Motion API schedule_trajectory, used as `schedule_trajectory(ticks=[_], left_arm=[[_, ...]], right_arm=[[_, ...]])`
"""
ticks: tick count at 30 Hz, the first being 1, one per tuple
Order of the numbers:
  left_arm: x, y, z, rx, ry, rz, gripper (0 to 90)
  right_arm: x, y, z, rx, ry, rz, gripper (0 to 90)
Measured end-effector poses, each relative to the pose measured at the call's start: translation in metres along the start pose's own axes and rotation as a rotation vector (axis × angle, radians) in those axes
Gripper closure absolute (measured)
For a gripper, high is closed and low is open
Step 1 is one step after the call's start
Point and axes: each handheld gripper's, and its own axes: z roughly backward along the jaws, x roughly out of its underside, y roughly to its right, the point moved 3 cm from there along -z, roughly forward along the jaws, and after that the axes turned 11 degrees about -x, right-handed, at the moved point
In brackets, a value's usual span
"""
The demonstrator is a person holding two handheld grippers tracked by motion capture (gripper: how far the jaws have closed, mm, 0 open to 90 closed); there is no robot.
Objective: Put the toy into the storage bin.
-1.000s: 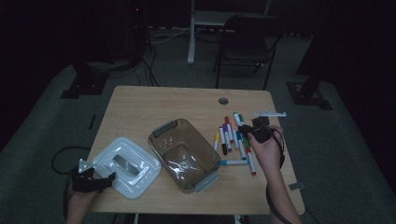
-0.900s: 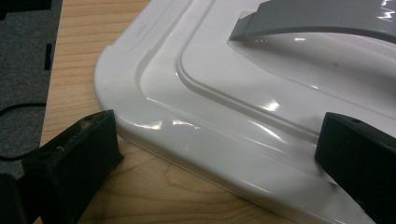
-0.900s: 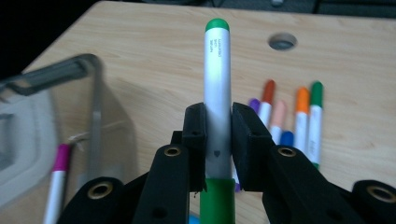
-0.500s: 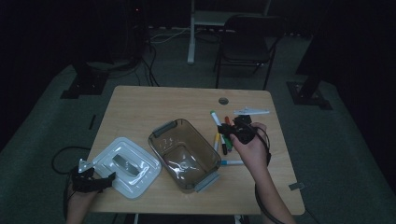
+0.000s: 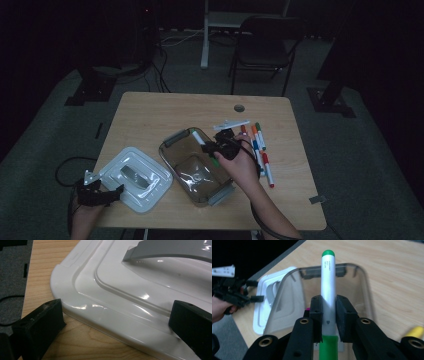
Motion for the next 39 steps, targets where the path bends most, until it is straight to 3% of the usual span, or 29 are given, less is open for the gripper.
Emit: schedule_trajectory(ticks=[16,27,39], left_arm=[[0.000,0.000,0.000,0.000,0.001,0.000,0.5],[0.000,0.000,0.000,0.002,0.002,0.000,0.5],[0.000,0.000,0.000,0.003,0.001,-0.003,0.5]], right_arm=[[0.010,-0.018,-0.051,-0.081,-0.126,0.002,76.4],[0.015,-0.020,-0.076,-0.086,-0.214,0.006,76.4],[0.018,-0.018,-0.100,-0.092,-0.317,-0.023,76.4]])
